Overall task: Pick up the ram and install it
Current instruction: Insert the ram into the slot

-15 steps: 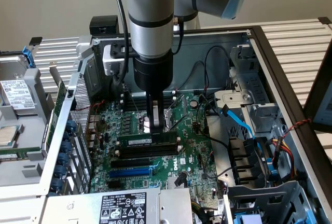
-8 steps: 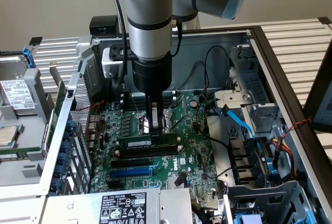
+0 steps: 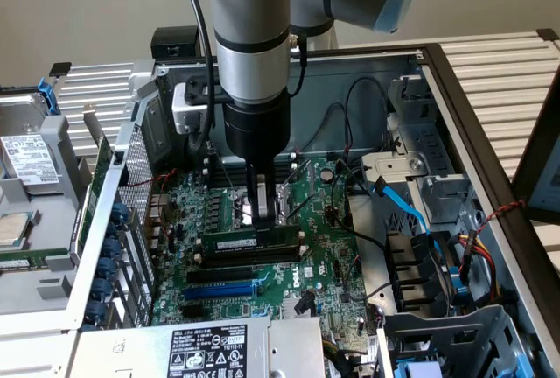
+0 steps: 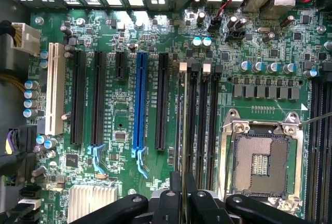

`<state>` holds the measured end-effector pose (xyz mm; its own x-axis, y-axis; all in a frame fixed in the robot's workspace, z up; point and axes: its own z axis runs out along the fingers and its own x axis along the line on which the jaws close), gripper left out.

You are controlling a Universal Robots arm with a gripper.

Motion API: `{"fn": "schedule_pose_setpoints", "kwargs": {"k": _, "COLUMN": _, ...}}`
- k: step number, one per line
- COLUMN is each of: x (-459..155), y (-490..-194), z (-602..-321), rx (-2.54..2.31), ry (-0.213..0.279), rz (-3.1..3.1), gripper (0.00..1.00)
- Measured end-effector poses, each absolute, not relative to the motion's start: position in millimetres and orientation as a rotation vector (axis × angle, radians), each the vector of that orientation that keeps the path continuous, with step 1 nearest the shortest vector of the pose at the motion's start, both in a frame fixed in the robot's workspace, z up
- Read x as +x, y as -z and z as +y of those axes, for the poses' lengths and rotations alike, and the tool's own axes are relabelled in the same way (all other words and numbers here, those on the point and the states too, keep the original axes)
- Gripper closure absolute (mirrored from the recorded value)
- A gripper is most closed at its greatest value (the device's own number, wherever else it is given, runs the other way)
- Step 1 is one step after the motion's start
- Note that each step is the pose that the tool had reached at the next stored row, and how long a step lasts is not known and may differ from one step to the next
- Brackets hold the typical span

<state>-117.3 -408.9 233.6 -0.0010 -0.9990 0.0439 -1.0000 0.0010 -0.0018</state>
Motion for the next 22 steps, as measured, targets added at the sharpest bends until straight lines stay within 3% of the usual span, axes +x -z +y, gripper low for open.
{"fn": "schedule_pose_setpoints", "kwargs": {"k": 22, "x": -117.3, "y": -231.5, "z": -408.1, "rx": 2.164, "ry": -0.054, "rz": -2.232, "gripper": 0.86}}
